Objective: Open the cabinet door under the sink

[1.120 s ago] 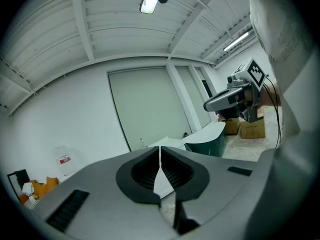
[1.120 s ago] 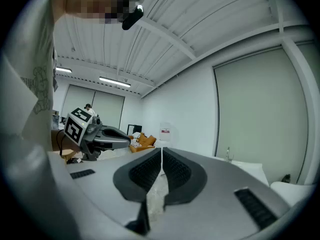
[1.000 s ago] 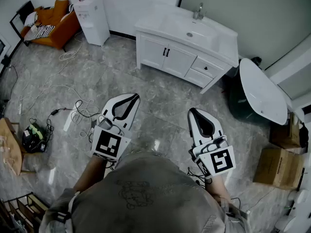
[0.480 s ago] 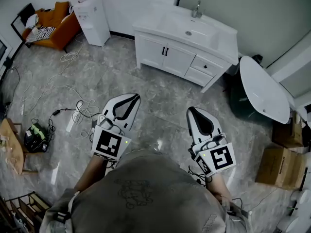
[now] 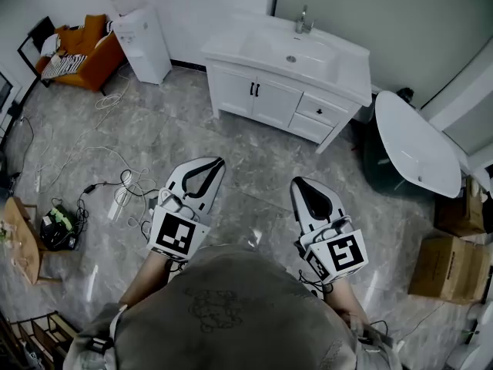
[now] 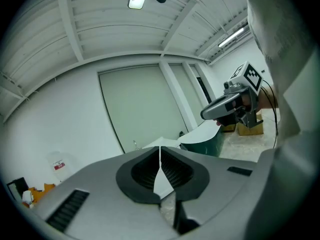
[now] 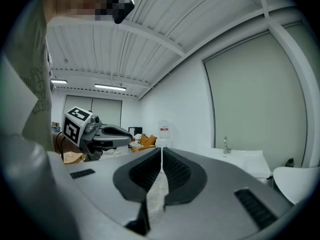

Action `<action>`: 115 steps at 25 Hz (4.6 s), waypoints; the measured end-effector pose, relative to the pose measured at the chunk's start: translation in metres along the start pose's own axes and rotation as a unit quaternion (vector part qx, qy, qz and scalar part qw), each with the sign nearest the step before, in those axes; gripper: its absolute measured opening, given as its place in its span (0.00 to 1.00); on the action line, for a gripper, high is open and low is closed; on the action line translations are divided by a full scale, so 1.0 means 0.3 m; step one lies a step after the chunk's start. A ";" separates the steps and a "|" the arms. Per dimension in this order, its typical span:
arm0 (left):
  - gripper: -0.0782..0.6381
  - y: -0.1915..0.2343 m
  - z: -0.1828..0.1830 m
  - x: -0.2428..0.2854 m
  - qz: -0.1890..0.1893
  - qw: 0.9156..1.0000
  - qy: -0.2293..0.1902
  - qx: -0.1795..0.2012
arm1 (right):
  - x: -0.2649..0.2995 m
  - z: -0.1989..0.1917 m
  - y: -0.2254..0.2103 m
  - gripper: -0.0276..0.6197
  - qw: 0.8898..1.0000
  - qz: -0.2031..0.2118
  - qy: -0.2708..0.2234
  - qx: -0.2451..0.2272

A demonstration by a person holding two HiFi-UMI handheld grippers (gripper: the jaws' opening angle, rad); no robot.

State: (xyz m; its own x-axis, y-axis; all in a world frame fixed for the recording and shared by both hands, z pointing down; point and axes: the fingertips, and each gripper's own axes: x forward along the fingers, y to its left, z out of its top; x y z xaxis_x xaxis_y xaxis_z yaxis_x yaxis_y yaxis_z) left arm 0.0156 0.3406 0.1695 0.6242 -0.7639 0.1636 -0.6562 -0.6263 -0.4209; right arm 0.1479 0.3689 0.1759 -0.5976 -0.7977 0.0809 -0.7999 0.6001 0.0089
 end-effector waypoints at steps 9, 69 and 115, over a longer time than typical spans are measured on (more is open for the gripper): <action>0.14 -0.081 0.004 0.069 -0.007 1.000 0.011 -0.001 | -0.032 -0.082 -0.076 0.09 1.000 0.002 0.008 0.023; 0.14 0.931 -0.759 1.240 -0.162 0.983 0.033 -0.085 | 1.523 -0.305 -0.729 0.09 0.988 -0.075 0.132 0.038; 0.32 0.584 -1.981 2.278 -0.104 0.948 0.238 -0.186 | 1.848 -1.255 -1.239 0.09 0.970 -0.128 0.176 0.113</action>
State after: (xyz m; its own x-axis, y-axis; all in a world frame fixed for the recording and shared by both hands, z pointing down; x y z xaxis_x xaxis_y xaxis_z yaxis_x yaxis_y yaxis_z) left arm 0.0753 -0.3835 0.7379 0.5528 -0.5464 0.6292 -0.6991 -0.7150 -0.0066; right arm 0.1347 -0.2741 0.5926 -0.3535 -0.8256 0.4398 -0.9351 0.3251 -0.1412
